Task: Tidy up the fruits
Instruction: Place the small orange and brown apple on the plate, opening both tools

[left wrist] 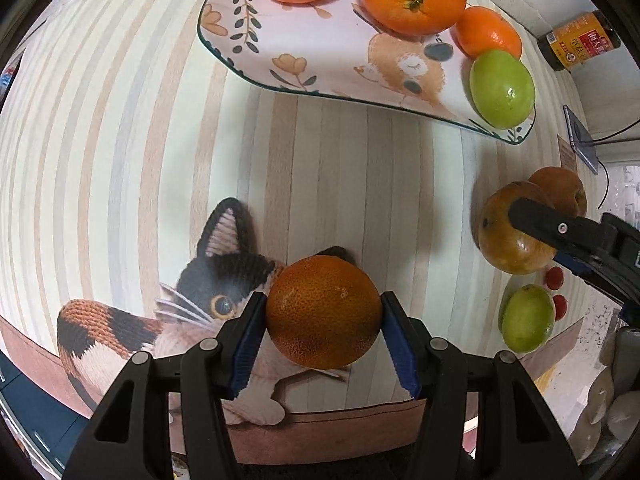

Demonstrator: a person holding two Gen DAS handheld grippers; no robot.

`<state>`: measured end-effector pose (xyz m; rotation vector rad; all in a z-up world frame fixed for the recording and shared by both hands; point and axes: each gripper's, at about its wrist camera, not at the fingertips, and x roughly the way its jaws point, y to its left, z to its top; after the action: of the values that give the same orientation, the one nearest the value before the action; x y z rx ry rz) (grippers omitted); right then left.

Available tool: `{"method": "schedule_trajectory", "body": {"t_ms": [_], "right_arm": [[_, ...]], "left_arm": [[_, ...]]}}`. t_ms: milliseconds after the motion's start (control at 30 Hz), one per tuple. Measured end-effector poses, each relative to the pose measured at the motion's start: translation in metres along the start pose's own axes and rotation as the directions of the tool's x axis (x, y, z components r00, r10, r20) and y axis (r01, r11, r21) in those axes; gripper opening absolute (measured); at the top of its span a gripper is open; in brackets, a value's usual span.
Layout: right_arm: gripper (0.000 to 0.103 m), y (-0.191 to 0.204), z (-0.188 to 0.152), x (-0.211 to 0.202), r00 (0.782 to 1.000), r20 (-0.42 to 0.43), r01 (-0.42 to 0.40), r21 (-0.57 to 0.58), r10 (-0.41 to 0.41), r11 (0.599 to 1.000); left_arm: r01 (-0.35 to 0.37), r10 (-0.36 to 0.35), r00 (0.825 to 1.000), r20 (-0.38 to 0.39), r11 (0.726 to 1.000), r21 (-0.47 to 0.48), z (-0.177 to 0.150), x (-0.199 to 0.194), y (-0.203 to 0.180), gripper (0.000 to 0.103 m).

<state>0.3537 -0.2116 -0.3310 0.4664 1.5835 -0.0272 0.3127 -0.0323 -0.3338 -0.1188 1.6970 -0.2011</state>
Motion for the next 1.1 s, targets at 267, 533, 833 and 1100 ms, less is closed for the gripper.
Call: {"method": "schedule_trajectory", "body": {"t_ms": [267,533,833,1100], "right_arm": [[0.068,0.008,-0.002,-0.001,1.000,0.020,0.007,-0.055,-0.006,0.998],[0.068,0.025,-0.007,-0.028,0.993,0.063,-0.097,-0.079,0.103,0.992],[0.068,0.080,0.015,-0.036,0.974,0.072,-0.203,-0.142,0.215,0.969],[0.068,0.123,0.041,0.000,0.962,0.056,-0.256,-0.145,0.266,0.956]], "left_arm": [[0.012,-0.012,1.000,0.023,1.000,0.007,0.017,-0.016,0.013,0.054],[0.069,-0.068,0.992,0.105,0.998,0.002,0.041,-0.080,0.031,0.054],[0.065,-0.059,0.986,0.159,0.997,-0.032,0.110,-0.113,0.054,0.054],[0.037,-0.031,0.996,0.080,0.997,-0.070,0.152,-0.082,0.063,0.054]]}}
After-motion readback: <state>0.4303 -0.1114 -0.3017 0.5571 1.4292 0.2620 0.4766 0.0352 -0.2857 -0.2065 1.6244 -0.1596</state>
